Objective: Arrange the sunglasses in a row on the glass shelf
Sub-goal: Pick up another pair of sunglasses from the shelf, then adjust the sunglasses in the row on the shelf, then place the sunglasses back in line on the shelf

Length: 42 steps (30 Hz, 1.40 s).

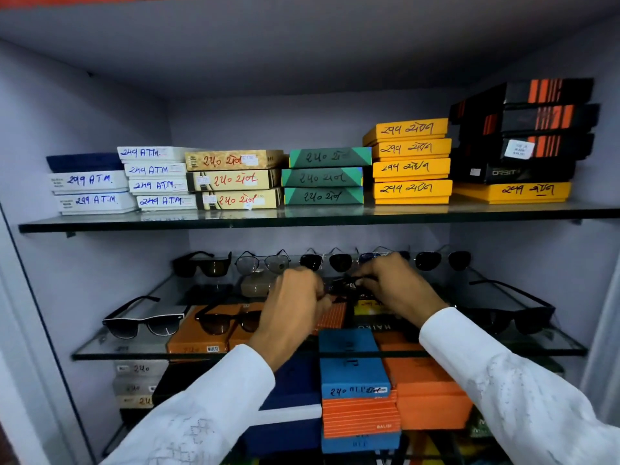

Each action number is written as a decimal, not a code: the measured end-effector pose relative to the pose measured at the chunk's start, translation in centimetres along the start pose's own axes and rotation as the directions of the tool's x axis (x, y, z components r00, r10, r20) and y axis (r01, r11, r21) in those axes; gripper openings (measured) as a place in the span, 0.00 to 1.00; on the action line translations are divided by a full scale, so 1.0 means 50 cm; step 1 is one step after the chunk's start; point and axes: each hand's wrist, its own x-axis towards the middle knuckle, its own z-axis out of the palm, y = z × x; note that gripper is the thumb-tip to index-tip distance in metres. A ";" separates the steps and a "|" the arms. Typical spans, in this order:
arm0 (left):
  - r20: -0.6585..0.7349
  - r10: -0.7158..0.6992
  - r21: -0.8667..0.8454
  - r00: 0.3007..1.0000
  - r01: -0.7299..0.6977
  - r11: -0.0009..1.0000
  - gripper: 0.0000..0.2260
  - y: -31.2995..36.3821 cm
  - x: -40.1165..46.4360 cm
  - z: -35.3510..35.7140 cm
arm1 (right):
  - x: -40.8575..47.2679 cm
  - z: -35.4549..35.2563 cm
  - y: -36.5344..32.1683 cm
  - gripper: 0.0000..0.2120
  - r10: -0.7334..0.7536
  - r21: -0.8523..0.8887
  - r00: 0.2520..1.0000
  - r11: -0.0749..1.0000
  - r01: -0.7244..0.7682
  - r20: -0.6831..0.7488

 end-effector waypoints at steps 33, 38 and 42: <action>0.163 -0.273 0.150 0.948 0.250 0.957 0.13 -0.082 0.063 -0.059 | 0.003 0.017 -0.021 0.16 0.284 -0.001 0.953 0.958 -0.286 -0.106; 0.040 -0.170 0.104 0.985 0.165 0.981 0.12 -0.047 0.055 -0.060 | 0.013 -0.010 0.016 0.21 0.317 -0.306 0.948 0.904 -0.298 0.014; -0.023 -0.116 0.048 0.993 0.117 0.992 0.11 -0.007 0.055 -0.058 | 0.012 0.009 0.027 0.18 0.290 -0.302 0.956 0.916 -0.263 0.048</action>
